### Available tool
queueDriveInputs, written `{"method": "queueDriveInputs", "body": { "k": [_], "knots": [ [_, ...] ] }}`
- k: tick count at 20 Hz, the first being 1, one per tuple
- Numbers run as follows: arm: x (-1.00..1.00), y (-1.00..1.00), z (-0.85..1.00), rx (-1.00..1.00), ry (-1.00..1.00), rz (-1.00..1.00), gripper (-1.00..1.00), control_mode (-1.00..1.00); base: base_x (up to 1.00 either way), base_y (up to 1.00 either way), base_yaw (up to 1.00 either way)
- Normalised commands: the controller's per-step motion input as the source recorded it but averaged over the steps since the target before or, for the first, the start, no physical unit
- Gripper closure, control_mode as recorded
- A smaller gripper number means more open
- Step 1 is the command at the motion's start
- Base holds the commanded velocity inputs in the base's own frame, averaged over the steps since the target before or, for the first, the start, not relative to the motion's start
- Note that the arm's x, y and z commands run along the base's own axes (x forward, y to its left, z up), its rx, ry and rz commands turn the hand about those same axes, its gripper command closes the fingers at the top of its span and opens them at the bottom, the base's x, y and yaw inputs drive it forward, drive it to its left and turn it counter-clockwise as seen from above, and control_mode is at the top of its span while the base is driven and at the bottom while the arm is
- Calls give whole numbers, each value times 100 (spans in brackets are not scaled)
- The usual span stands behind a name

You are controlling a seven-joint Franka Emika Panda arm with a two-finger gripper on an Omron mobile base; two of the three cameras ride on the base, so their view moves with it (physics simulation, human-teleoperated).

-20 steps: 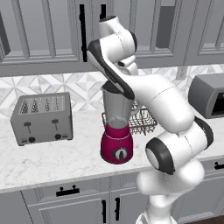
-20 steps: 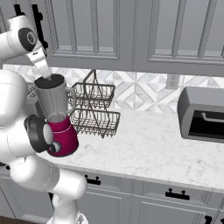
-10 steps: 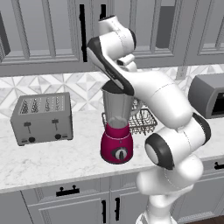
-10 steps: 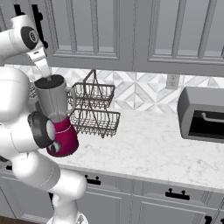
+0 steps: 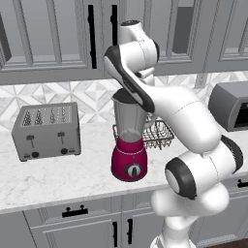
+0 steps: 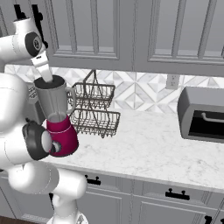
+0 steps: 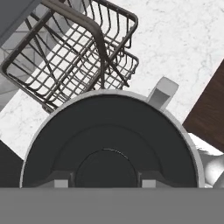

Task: Close the lid blender by securely placing the lid on top.

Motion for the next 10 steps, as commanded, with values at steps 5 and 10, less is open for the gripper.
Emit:
{"method": "queueDriveInputs", "body": {
  "k": [5,10],
  "knots": [
    [7,0,-20,3,0,0,100,-100,0,0,0],
    [-4,0,-36,0,0,0,-100,-100,0,0,0]
  ]
}}
